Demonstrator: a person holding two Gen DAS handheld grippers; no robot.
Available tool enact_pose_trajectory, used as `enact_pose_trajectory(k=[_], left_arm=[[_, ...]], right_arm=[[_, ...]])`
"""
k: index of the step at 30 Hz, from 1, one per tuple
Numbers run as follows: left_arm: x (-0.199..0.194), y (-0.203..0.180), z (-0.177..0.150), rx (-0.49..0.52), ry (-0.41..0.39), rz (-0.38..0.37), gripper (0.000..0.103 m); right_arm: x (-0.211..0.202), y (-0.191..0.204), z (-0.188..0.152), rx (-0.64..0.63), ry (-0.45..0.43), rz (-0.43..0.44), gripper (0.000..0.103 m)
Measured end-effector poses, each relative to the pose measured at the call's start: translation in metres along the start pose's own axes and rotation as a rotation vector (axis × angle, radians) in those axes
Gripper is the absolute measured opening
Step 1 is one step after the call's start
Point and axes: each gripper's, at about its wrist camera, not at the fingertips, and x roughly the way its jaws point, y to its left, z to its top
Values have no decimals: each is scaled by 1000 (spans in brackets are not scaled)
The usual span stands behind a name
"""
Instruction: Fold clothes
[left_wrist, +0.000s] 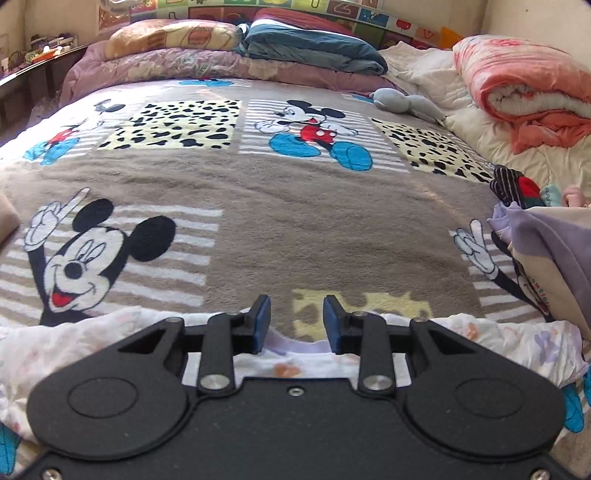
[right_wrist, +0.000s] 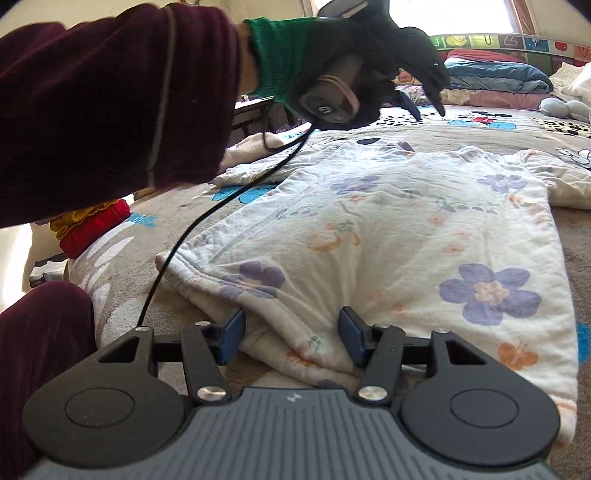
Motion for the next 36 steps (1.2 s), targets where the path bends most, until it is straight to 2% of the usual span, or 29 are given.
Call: enact_pose_trajectory(k=[4,5,6,9,10,13,15,19,21,23,25,29,32,36], left_arm=[[18,20,-24,-28,83,11,31],[28,20,-28,-20,106,19,32],[37,19,-32,-9,118,35,38],[30,14,-24,-59,84,54,34],[21,5,-21,-31,61,40,36],[0,-31,-17,120,22,40,39],[-13,-55,-18,204,1,18,39],[-30,-98,-22,309,-19,-52,39],[-33,-122,-28,392,-42,-55,39],[-34,-148,-36,479,-61,-49,42],[-34,-171,-47,546,-72,-61,45],[-34,-232,-93,809,-127,-65,48],[-27,-277,-135,1028,-172,-50,49],[-13,-317,-171,1215,-213,-26,49]], right_arm=[[1,1,0,-3,5,-2,57],[1,1,0,-3,6,-2,57],[1,1,0,-4,8,-1,58],[2,1,3,-4,15,4,60],[2,2,4,-4,13,5,60],[-7,3,9,11,-16,14,60],[-22,-4,14,55,-78,33,60],[-57,-38,19,233,-219,34,60],[-76,-62,17,343,-291,8,60],[-99,-92,10,473,-379,-62,61],[-120,-120,1,584,-456,-135,68],[-162,-178,-31,823,-595,-288,71],[-182,-203,-55,977,-678,-343,71],[-191,-219,-72,1073,-732,-409,70]])
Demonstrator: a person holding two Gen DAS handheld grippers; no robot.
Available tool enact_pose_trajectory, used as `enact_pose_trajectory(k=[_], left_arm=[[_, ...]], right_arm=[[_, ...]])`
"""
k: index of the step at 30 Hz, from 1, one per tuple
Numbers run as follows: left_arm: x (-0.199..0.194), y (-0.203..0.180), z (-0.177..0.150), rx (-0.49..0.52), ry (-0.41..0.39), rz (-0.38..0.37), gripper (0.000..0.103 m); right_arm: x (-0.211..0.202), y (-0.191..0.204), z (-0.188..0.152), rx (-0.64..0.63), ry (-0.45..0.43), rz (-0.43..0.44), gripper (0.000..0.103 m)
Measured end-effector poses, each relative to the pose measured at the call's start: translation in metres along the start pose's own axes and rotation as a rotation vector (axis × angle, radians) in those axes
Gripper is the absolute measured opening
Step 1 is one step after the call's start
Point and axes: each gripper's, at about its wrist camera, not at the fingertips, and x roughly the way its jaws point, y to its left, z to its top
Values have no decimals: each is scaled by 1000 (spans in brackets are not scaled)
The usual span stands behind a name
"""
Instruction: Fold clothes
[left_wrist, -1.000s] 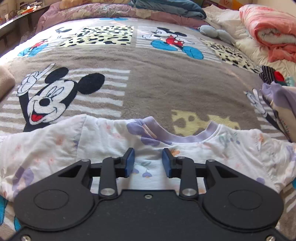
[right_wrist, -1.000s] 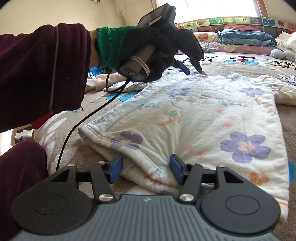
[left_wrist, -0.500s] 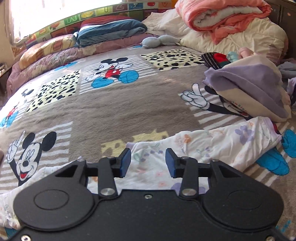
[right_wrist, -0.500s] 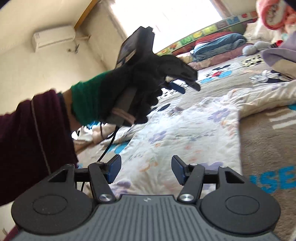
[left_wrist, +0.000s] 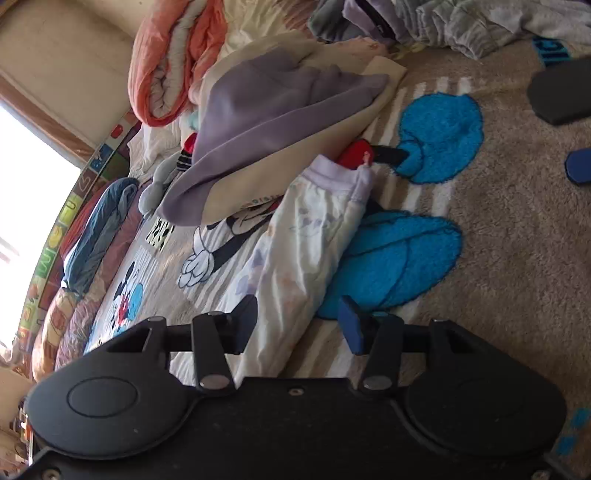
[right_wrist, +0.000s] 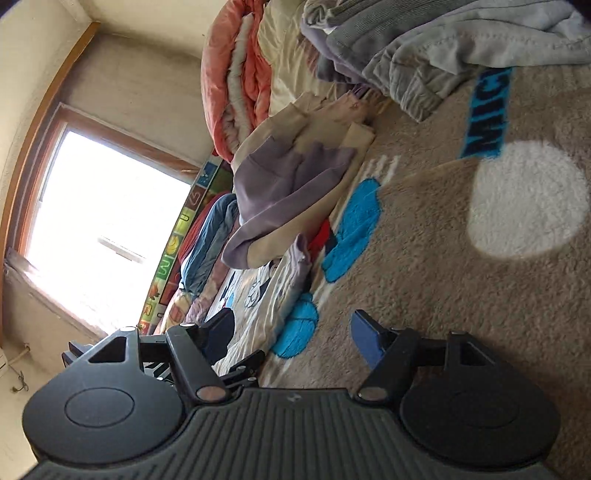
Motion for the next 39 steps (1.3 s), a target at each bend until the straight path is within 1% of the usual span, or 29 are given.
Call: enact_pose_trajectory(k=[2,4,5,9,12,14,16,19,22,25,28,30,32,36,39], left_arm=[[8,-15,8,66,-7,29,46],[16,-23,16,97,-4,58,38],[21,-27,20,110,-1,71,37],[35,-34,33,144,12,121,32],[44,-38,42,150,32,146,28],[50,-40,47,150,44,158,21],[54,-43,51,130,53,164,9],[50,-32,54,41,43,146,8],[30,0,54,-126,5,124,8],[5,52,51,-331,-51,60,8],[-23,104,36,-502,-98,30,8],[-50,138,13,-642,-138,-2,8],[-68,167,-9,-742,-156,-10,8],[-95,205,-57,-886,-174,-7,7],[-108,229,-98,-1001,-176,-11,7]], right_arm=[[0,-7,2,36,-30,-8,70],[-1,-14,8,65,-59,-17,70],[-2,-17,11,79,-73,-22,70],[-6,-29,19,136,-129,-33,69],[-9,-34,23,157,-161,-48,68],[-9,-35,24,159,-170,-59,67],[-8,-37,24,168,-186,-67,65],[-8,-38,25,187,-205,-72,65],[-9,-34,24,162,-190,-92,64],[-9,-26,20,127,-169,-81,66],[6,-7,10,23,-70,-43,66],[18,10,0,-67,10,-25,66],[30,25,-12,-148,85,-16,65],[50,51,-39,-257,224,30,63],[62,64,-58,-288,330,82,63]])
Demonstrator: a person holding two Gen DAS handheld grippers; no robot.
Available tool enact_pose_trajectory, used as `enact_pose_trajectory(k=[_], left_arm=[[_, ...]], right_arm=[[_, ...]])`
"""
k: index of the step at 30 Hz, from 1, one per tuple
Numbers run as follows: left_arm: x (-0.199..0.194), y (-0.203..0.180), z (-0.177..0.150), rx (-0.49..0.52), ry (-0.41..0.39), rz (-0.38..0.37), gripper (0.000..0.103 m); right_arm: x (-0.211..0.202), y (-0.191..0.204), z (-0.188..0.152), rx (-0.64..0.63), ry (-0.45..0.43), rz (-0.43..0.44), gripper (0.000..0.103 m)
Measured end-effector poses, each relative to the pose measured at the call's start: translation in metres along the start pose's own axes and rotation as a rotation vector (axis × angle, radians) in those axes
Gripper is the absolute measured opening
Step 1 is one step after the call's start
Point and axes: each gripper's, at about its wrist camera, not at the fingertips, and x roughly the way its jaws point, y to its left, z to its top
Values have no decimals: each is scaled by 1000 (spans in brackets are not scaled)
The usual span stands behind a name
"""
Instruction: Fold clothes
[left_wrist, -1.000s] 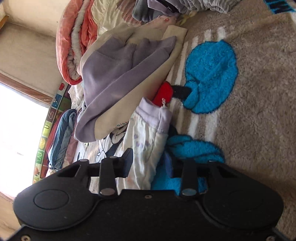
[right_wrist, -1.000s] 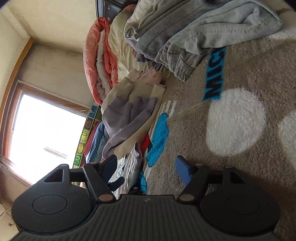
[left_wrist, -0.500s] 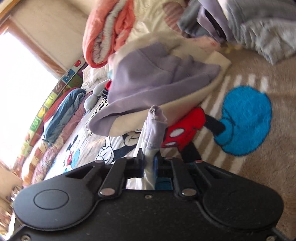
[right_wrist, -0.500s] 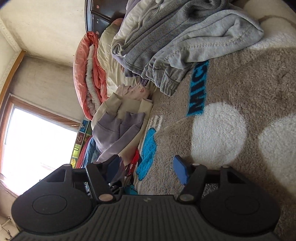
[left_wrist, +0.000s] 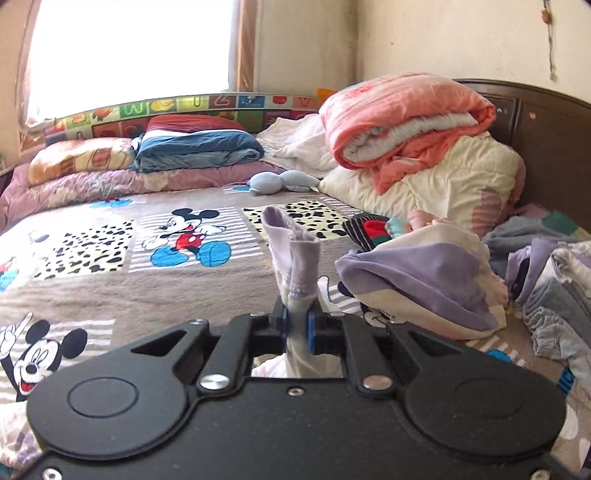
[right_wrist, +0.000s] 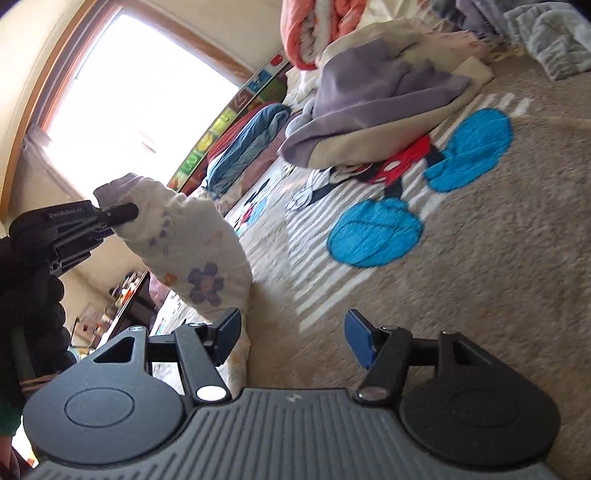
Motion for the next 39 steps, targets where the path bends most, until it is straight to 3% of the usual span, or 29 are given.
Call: enact_pose_trajectory(k=[4,13,25,28,32,36,39], left_arm=[[-21,51,-8,-157,-41,9,7],[-44,142,-60,-565,-120,25,7],[-45,223,-123,-892,-163,-71,7],[-40,243,-147,-999,-133,-69,7],[-36,257,-160,-1057,-93,-75,8],[-36,260,-162,-1068,-92,-95,8],[-36,258,-164,-1073,-83,-101,8]], right_arm=[[18,13,-15,-15,125,68,63],[27,37,-35,-100,199,138,63],[28,88,-67,-346,305,338,63],[26,99,-76,-403,330,373,63],[19,103,-76,-433,291,370,63],[11,106,-73,-575,204,255,63],[12,117,-92,-737,264,259,63]])
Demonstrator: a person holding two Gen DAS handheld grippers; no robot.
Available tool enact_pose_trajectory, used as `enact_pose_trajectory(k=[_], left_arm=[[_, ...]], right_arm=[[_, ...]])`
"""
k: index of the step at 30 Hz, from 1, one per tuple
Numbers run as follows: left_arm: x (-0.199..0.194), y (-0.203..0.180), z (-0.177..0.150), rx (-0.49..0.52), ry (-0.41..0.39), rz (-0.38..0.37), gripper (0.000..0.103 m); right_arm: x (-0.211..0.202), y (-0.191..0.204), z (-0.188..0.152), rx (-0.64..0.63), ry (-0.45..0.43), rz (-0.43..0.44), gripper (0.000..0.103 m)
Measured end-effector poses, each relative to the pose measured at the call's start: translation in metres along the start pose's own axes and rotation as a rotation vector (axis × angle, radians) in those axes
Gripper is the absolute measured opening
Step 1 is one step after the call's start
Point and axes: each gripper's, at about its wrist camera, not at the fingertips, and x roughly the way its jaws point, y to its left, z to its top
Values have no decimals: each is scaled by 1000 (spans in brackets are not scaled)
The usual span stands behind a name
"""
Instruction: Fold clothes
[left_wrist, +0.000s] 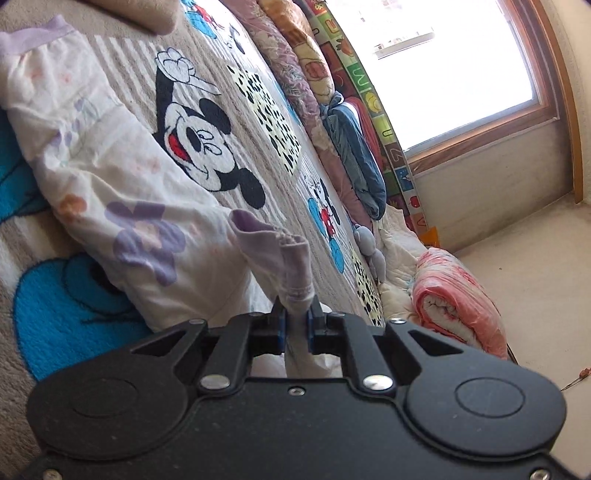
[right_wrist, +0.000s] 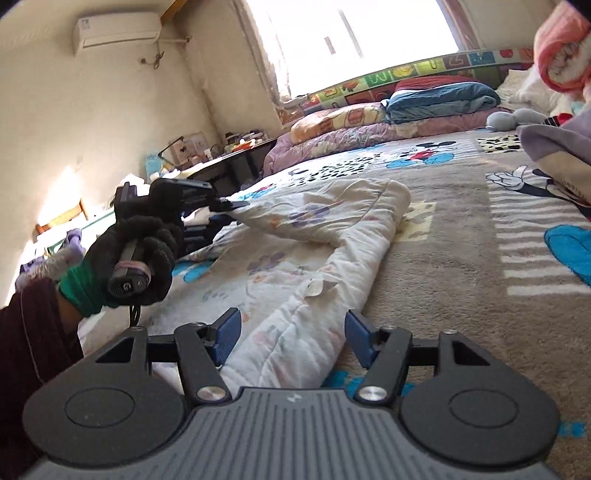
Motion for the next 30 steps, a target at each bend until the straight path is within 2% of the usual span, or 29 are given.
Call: enact_pose_trajectory(k=[2,4,8,15,17,18,19,21,23,25,26,28,30], left_arm=[[0,-1,-3,7,11,7,8],[-2,-3,-6,38,16,19,8],[-4,-13,-8,126,-5,52,8],[-1,-17,-11,170,-10,67,8],[3,-23,-12,233,20,93,9],[2,-27,-13,271,22,108,14],[-1,-34,-16,323,19,128,25],[-10,-46,-23,421,2,178,41],[-21,-57,-34,520,-11,255,43],[-31,-65,-48,588,-2,290,43],[-36,-67,-59,605,22,276,43],[-46,-70,-77,591,98,201,43],[-52,-69,-96,522,196,101,43]], right_arm=[[9,17,-6,-90,48,21,63],[17,33,-11,-167,79,5,63],[22,44,-12,-243,69,-34,63],[25,43,-12,-235,98,5,64],[27,44,-13,-232,93,12,64],[28,44,-13,-225,92,18,64],[29,44,-13,-223,93,19,64],[30,45,-14,-227,96,17,64],[29,45,-13,-225,91,19,64],[23,45,-11,-216,77,28,64],[20,45,-9,-213,70,35,64],[11,47,-7,-219,56,50,64],[-2,49,-6,-232,51,64,64]])
